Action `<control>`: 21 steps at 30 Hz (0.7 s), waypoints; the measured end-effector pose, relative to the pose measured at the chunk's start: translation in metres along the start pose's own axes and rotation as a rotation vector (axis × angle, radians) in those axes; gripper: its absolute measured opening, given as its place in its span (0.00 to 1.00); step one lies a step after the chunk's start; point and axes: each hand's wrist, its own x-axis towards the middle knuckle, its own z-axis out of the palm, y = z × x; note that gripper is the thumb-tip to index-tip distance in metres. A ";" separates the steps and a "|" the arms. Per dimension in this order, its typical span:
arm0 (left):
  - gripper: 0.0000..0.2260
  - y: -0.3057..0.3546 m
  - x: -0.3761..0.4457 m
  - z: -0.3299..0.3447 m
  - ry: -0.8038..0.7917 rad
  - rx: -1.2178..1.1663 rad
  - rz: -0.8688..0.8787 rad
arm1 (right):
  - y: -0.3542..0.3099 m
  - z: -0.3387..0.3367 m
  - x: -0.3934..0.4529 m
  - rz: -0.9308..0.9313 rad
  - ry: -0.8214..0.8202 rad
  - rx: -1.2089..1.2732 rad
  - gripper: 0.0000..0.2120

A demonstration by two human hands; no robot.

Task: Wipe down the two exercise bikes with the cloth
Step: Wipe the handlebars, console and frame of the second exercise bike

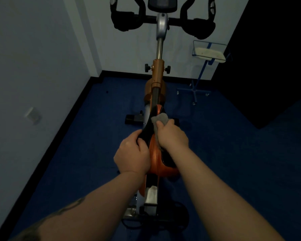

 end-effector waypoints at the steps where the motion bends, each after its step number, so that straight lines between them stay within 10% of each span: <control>1: 0.15 -0.001 0.001 0.001 -0.001 -0.003 -0.003 | 0.003 0.001 -0.004 -0.018 0.012 -0.018 0.27; 6: 0.15 -0.002 0.000 0.002 0.011 -0.017 0.019 | 0.039 0.012 -0.049 -0.136 0.222 -0.105 0.25; 12: 0.15 -0.002 0.001 0.001 0.014 -0.011 0.010 | 0.007 -0.004 -0.004 -0.006 -0.009 0.015 0.28; 21: 0.15 -0.001 0.002 0.001 0.012 0.006 0.016 | 0.029 0.009 -0.052 -0.164 0.191 -0.047 0.27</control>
